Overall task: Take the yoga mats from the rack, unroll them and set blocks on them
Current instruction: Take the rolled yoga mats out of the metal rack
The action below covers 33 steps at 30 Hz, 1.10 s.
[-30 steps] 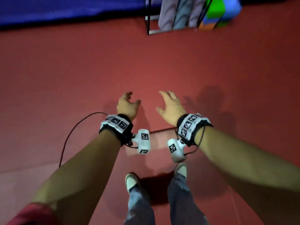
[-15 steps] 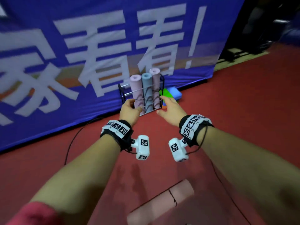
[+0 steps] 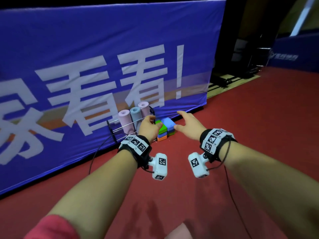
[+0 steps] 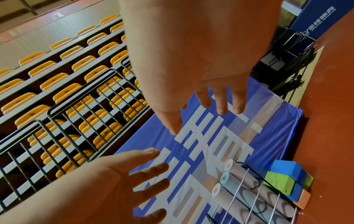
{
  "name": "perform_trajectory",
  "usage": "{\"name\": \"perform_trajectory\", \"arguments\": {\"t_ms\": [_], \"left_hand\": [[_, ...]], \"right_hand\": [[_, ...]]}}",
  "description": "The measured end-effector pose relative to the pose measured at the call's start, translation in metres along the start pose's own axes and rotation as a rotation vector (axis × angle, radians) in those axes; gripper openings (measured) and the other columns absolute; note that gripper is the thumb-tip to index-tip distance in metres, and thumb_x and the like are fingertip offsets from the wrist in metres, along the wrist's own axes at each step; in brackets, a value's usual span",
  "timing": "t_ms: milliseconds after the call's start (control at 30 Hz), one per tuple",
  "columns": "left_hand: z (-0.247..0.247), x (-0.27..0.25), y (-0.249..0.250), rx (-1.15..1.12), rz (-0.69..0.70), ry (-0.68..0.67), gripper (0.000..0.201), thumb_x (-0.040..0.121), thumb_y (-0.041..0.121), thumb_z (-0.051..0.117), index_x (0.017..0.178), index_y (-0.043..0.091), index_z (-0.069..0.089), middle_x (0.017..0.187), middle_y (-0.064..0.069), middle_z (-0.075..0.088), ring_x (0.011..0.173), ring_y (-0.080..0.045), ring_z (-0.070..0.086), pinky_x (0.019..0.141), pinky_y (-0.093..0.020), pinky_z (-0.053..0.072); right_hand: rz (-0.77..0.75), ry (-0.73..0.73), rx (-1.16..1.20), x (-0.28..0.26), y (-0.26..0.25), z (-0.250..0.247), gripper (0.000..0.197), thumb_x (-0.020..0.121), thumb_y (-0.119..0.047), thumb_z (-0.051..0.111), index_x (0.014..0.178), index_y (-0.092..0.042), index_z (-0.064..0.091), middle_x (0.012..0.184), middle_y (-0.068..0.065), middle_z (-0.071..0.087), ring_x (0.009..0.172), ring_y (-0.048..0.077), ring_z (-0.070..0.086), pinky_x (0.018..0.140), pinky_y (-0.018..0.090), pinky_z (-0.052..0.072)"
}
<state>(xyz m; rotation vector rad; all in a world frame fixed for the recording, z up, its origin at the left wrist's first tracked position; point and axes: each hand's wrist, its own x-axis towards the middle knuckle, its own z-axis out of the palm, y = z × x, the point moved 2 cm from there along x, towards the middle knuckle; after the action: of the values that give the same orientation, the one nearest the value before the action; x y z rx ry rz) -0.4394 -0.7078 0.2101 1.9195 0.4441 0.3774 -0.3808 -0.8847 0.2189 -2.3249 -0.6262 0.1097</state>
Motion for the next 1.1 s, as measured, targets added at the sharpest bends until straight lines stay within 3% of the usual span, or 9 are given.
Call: {"name": "perform_trajectory", "arguments": {"t_ms": [133,233,333,500,633,833,900,967,1100], "left_hand": [[0.079,0.029,0.033,-0.015,-0.028,0.005,0.045,0.089,0.016,0.070,0.130,0.007,0.054,0.121,-0.008,0.057,0.102,-0.022,0.060,0.097,-0.036,0.049],[0.137,0.051,0.055,0.001,-0.026,-0.002,0.046,0.087,0.020,0.072,0.129,0.010,0.056,0.124,-0.008,0.059,0.111,-0.024,0.060,0.102,-0.042,0.047],[0.174,0.074,0.072,-0.002,-0.036,-0.010,0.047,0.088,0.022,0.071,0.131,0.011,0.054,0.127,-0.013,0.058,0.108,-0.024,0.061,0.099,-0.041,0.049],[0.209,0.118,0.079,0.021,-0.052,-0.005,0.047,0.091,0.021,0.069,0.133,0.010,0.052,0.119,-0.007,0.055,0.073,-0.007,0.056,0.072,-0.026,0.046],[0.214,0.152,0.070,-0.006,-0.091,0.045,0.045,0.088,0.020,0.072,0.128,0.009,0.056,0.121,-0.011,0.061,0.098,-0.021,0.063,0.093,-0.039,0.052],[0.210,0.238,0.034,-0.087,-0.174,0.109,0.062,0.063,0.033,0.069,0.119,0.010,0.057,0.119,-0.016,0.064,0.104,-0.030,0.066,0.097,-0.048,0.051],[0.202,0.268,0.032,-0.081,-0.183,0.116,0.059,0.070,0.026,0.074,0.123,0.007,0.056,0.119,-0.013,0.061,0.106,-0.027,0.063,0.101,-0.045,0.049],[0.185,0.299,0.026,-0.025,-0.184,0.145,0.047,0.082,0.013,0.071,0.126,0.003,0.057,0.116,-0.010,0.061,0.107,-0.023,0.060,0.103,-0.040,0.047],[0.127,0.373,0.004,0.051,-0.209,0.246,0.041,0.085,0.011,0.069,0.124,0.004,0.059,0.110,-0.010,0.064,0.100,-0.024,0.062,0.095,-0.034,0.049]], "right_hand": [[-0.003,-0.018,-0.022,0.026,0.064,-0.061,0.069,0.091,-0.028,0.066,0.151,-0.019,0.032,0.145,0.013,0.039,0.107,0.024,0.055,0.093,0.026,0.038],[-0.006,-0.028,-0.043,0.045,0.106,-0.107,0.068,0.092,-0.028,0.065,0.150,-0.019,0.032,0.144,0.014,0.041,0.094,0.018,0.053,0.087,0.024,0.038],[-0.007,-0.030,-0.040,0.065,0.135,-0.139,0.068,0.092,-0.030,0.065,0.151,-0.020,0.032,0.143,0.013,0.041,0.099,0.021,0.055,0.087,0.023,0.036],[-0.004,-0.049,0.004,0.113,0.168,-0.155,0.069,0.092,-0.031,0.064,0.151,-0.022,0.031,0.148,0.012,0.039,0.118,0.028,0.055,0.093,0.028,0.040],[-0.023,-0.102,0.017,0.156,0.178,-0.146,0.069,0.092,-0.030,0.065,0.152,-0.023,0.031,0.148,0.012,0.038,0.113,0.026,0.057,0.093,0.028,0.041],[-0.058,-0.185,0.001,0.250,0.186,-0.118,0.069,0.092,-0.033,0.065,0.151,-0.023,0.030,0.144,0.013,0.041,0.108,0.027,0.057,0.091,0.028,0.041],[-0.082,-0.197,-0.014,0.294,0.180,-0.103,0.069,0.091,-0.033,0.065,0.150,-0.022,0.032,0.143,0.015,0.042,0.109,0.027,0.058,0.093,0.028,0.039],[-0.101,-0.221,-0.016,0.334,0.167,-0.088,0.068,0.092,-0.031,0.065,0.151,-0.019,0.032,0.144,0.016,0.042,0.121,0.029,0.053,0.098,0.030,0.038],[-0.153,-0.279,0.006,0.416,0.127,-0.051,0.067,0.092,-0.027,0.065,0.149,-0.014,0.034,0.149,0.014,0.041,0.137,0.027,0.039,0.109,0.033,0.034]]}}
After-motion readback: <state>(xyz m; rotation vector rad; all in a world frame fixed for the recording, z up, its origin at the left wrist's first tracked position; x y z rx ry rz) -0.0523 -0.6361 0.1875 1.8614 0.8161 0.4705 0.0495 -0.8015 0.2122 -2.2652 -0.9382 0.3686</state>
